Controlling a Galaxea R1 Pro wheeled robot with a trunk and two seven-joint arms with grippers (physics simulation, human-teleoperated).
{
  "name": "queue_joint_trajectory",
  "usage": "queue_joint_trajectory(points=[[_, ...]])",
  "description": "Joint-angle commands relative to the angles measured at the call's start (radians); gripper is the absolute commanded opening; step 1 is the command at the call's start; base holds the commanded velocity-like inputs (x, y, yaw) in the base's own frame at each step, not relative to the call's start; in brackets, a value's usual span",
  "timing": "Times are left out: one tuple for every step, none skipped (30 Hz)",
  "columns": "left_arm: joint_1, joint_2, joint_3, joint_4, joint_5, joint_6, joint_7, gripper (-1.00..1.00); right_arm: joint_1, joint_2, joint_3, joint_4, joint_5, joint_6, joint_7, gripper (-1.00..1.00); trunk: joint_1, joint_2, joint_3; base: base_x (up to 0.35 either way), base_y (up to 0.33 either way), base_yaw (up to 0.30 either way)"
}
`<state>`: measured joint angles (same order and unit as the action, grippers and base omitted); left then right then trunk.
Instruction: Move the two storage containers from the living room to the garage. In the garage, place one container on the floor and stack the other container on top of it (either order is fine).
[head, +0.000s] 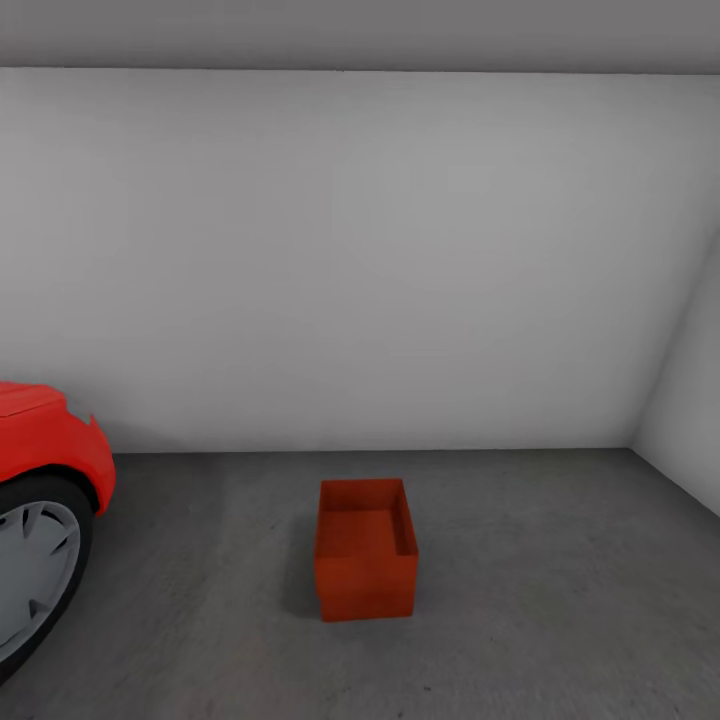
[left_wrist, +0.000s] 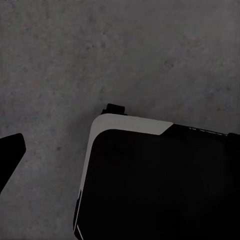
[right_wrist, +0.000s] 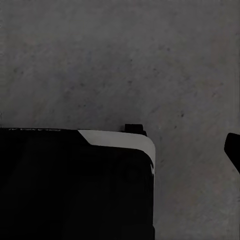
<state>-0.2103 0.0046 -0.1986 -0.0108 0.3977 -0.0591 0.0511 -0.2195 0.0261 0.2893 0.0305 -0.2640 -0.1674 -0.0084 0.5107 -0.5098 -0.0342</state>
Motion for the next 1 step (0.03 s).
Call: queue_joint_trajectory(points=[[-0.001, 0.0, -0.009, 0.0, 0.007, -0.002, 0.003, 1.0, -0.002, 0.001, 0.008, 0.003, -0.009, -0.006, -0.001, 1.0, 0.0, -0.002, -0.002, 0.0, 0.0, 0.0]])
